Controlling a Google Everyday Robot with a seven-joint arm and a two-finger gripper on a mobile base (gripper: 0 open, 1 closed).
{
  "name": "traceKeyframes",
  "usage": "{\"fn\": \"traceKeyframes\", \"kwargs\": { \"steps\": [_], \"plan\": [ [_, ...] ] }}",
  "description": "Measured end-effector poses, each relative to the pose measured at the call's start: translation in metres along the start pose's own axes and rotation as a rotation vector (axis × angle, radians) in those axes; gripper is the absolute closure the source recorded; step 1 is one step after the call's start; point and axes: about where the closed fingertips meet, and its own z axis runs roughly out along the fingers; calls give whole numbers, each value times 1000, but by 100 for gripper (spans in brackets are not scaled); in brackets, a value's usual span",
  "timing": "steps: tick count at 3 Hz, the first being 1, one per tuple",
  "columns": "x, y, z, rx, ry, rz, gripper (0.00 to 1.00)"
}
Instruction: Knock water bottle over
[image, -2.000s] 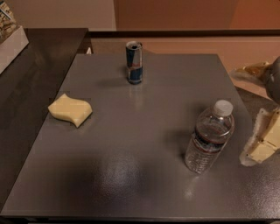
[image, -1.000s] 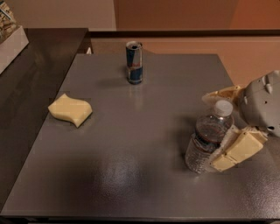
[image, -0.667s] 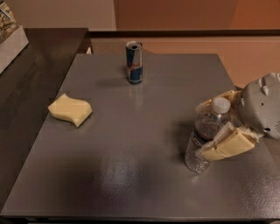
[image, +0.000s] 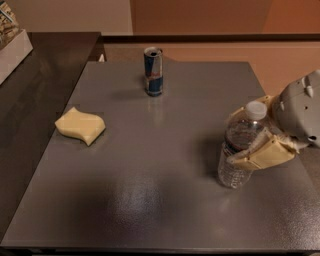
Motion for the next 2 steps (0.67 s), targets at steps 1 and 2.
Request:
{"fn": "traceKeyframes", "kwargs": {
  "steps": [1, 2],
  "plan": [
    [-11, -12, -11, -18, 107, -39, 100],
    [-8, -22, -3, -80, 280, -75, 100]
  ]
}}
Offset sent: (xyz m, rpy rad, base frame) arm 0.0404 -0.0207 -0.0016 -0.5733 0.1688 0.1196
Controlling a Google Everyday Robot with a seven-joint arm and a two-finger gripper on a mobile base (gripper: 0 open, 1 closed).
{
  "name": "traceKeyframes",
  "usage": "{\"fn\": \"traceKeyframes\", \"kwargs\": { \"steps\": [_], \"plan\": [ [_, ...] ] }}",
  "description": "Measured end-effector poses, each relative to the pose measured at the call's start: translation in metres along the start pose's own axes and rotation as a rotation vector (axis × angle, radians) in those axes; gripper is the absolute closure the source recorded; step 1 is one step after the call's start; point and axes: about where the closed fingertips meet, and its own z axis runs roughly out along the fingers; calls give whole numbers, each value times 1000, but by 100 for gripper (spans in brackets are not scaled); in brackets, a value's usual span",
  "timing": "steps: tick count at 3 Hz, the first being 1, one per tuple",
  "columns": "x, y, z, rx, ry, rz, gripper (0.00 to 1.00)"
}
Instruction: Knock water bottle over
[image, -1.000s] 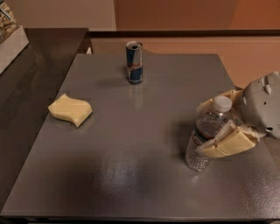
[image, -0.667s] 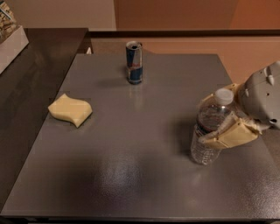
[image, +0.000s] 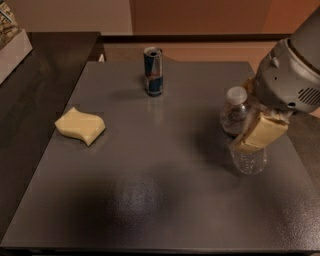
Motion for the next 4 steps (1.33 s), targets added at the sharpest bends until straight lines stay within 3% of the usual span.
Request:
{"fn": "traceKeyframes", "kwargs": {
  "steps": [1, 2, 3, 4],
  "plan": [
    [8, -8, 12, -48, 171, -38, 100],
    [15, -16, 26, -70, 303, -70, 100],
    [13, -23, 39, -74, 385, -97, 82],
    [7, -29, 52, -78, 425, -113, 59]
  ]
}}
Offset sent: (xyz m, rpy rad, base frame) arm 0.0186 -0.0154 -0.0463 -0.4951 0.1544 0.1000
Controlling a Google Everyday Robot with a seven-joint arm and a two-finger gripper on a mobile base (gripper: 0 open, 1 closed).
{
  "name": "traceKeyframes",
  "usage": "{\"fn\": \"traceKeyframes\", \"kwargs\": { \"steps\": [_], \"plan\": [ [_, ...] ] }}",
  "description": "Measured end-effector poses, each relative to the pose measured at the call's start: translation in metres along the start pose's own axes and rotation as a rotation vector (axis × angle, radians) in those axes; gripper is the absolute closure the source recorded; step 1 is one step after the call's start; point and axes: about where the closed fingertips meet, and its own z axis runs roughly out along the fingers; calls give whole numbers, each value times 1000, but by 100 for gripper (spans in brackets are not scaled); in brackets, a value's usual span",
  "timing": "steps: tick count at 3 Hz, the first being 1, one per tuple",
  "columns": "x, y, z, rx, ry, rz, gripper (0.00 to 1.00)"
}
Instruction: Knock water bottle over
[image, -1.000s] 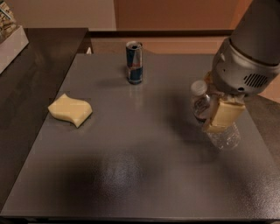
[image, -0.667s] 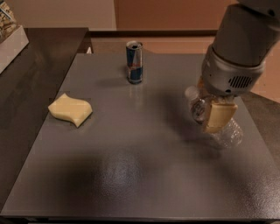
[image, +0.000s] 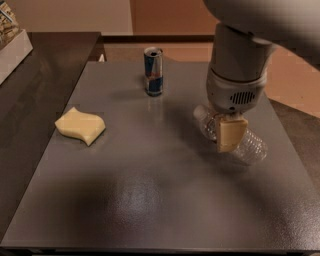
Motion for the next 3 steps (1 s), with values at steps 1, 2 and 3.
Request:
{"fn": "traceKeyframes", "kwargs": {
  "steps": [1, 2, 3],
  "plan": [
    [-12, -5, 8, -3, 25, -13, 35],
    [-22, -6, 13, -2, 33, -24, 13],
    [-25, -11, 11, 24, 18, -23, 0]
  ]
}}
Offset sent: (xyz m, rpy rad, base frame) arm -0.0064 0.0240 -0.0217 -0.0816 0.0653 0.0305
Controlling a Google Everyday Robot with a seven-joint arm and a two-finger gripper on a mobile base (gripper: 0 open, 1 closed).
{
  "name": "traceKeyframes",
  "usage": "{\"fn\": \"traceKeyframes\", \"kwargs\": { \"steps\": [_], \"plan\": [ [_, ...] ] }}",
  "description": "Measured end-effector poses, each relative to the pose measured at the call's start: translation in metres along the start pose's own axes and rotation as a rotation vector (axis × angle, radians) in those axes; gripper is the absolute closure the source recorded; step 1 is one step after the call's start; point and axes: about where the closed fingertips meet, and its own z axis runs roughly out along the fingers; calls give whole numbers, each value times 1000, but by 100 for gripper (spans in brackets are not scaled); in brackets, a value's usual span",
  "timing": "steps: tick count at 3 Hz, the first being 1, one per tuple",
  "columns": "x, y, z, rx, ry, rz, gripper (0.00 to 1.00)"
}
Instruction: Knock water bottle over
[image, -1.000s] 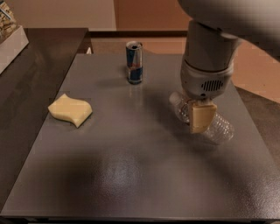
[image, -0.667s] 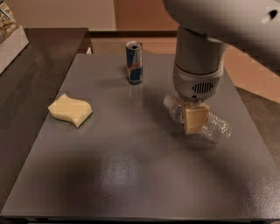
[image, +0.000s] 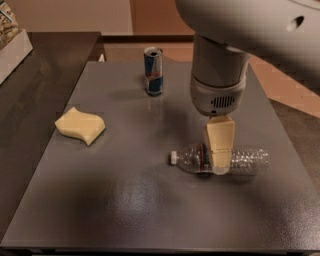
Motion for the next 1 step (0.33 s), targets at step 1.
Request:
{"fn": "traceKeyframes", "kwargs": {
  "steps": [1],
  "plan": [
    [0, 0, 0, 0, 0, 0, 0]
  ]
}}
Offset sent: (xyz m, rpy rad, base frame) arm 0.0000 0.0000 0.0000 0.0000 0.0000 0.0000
